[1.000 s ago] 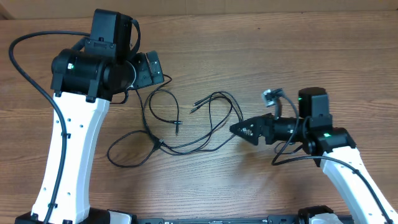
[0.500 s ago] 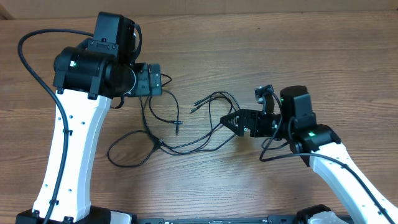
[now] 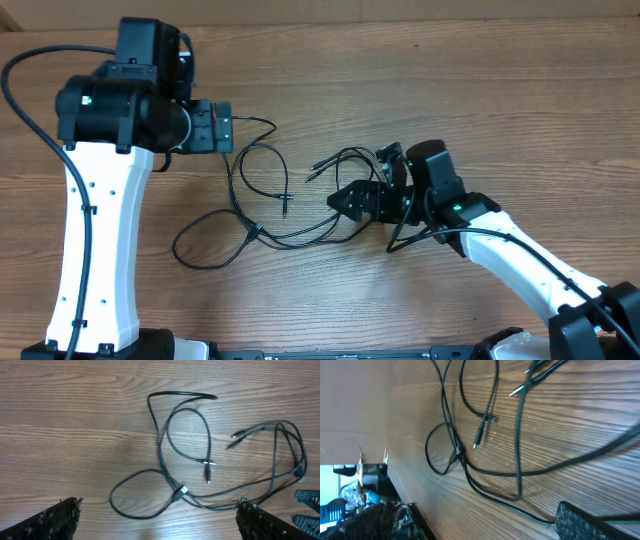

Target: Untangle cables

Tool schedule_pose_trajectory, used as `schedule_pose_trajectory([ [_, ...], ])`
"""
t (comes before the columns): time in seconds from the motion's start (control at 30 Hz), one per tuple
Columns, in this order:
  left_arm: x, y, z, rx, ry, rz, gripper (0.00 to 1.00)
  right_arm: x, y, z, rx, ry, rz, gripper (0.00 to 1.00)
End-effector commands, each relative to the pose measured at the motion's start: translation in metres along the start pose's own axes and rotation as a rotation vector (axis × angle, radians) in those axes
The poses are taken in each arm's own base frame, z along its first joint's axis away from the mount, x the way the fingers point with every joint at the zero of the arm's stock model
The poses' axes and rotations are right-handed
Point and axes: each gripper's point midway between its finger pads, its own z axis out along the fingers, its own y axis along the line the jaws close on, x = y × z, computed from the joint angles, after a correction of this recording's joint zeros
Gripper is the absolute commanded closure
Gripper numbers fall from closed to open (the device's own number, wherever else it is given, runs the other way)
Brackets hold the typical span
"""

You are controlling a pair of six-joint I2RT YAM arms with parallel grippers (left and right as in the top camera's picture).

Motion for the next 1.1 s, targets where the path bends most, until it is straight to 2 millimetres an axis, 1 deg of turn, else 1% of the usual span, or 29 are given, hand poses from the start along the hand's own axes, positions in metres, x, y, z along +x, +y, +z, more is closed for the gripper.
schedule_pose_trajectory([
  [0.0, -0.001, 0.016, 0.003, -0.028, 0.009, 0.021, 0.0, 0.001, -0.01, 0.009, 0.047, -0.007, 0.03, 0.0],
  [0.2, -0.002, 0.041, 0.003, -0.063, 0.01, -0.038, 0.01, -0.005, -0.011, 0.014, 0.04, -0.025, 0.028, 0.0],
  [0.3, -0.002, 0.047, 0.003, -0.072, 0.011, -0.054, 0.0, -0.007, -0.01, 0.015, 0.034, -0.031, 0.026, 0.0],
  [0.47, -0.003, 0.046, 0.003, -0.071, 0.009, -0.053, 0.0, -0.007, -0.014, 0.019, 0.075, -0.045, 0.017, 0.0],
  [0.63, -0.003, 0.046, 0.003, -0.071, 0.008, -0.053, 0.0, -0.002, -0.023, 0.03, 0.133, -0.048, 0.003, 0.0],
  [0.77, -0.003, 0.046, 0.003, -0.071, 0.009, -0.053, 0.0, 0.0, -0.019, 0.04, 0.128, -0.049, -0.025, 0.0],
  [0.93, -0.003, 0.046, 0.003, -0.071, 0.009, -0.053, 0.0, -0.001, -0.022, 0.047, 0.182, -0.08, -0.054, 0.0],
  [1.07, -0.003, 0.046, 0.003, -0.071, 0.009, -0.052, 0.0, 0.006, -0.024, 0.057, 0.185, -0.061, -0.062, 0.0],
])
